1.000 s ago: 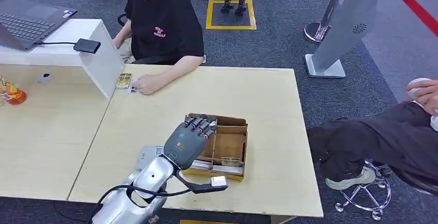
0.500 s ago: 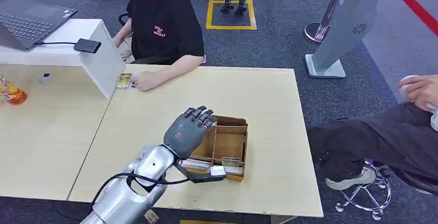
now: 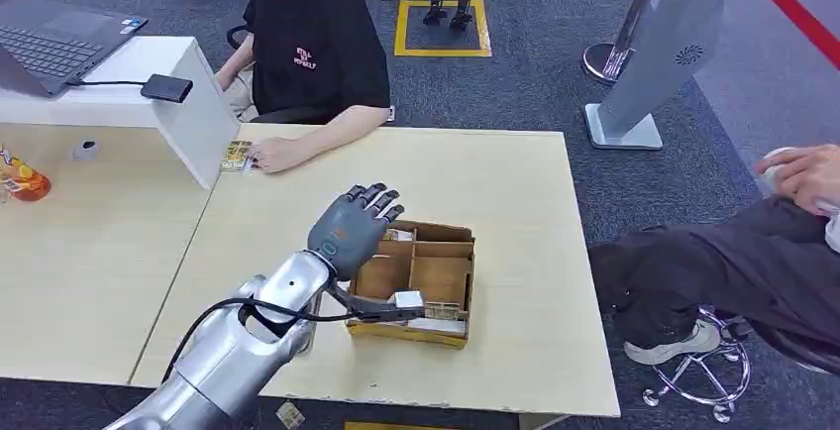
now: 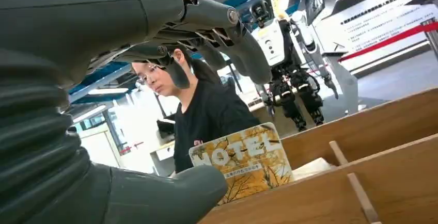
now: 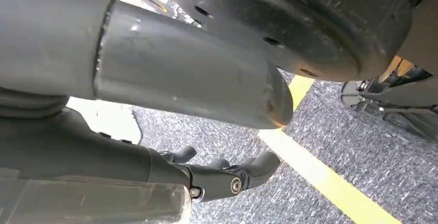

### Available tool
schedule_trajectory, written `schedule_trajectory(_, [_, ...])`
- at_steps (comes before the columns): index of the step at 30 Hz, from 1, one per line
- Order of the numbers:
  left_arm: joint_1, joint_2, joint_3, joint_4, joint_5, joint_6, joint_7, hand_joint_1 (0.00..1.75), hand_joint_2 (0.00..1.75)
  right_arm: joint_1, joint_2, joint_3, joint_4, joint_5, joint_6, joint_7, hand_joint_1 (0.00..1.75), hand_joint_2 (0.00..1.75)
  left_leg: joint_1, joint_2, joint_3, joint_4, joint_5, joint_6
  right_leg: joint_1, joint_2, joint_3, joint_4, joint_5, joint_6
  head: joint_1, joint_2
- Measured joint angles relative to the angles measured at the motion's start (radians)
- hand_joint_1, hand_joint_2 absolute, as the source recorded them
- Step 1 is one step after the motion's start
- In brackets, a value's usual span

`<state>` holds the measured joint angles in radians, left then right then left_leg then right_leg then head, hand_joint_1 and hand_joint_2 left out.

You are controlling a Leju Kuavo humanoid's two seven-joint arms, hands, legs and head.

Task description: Pass the card to the sensor for recognition and then transmit it.

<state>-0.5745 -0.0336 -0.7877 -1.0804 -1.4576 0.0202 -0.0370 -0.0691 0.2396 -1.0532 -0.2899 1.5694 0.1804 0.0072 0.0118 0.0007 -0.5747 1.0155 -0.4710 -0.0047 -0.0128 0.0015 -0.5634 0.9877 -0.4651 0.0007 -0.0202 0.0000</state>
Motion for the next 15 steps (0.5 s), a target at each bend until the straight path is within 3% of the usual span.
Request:
schedule_trajectory(8, [-0.030, 0.003, 0.000, 0.034, 0.018, -0.030, -0.020, 0.44, 1.75, 0.000, -0.004, 0.004, 0.002, 0.000, 0.002, 0.000, 0.00, 0.00, 0.000, 0.000, 0.000, 0.000, 0.000, 0.000, 0.000, 0.000, 0.000, 0.000, 0.000, 0.000, 0.000, 0.000])
schedule_trajectory(15, [-0.053, 0.012, 0.000, 0.045, 0.045, -0.055, -0.035, 0.58, 1.75, 0.000, -0.007, 0.005, 0.003, -0.002, 0.002, 0.000, 0.00, 0.00, 0.000, 0.000, 0.000, 0.000, 0.000, 0.000, 0.000, 0.000, 0.000, 0.000, 0.000, 0.000, 0.000, 0.000])
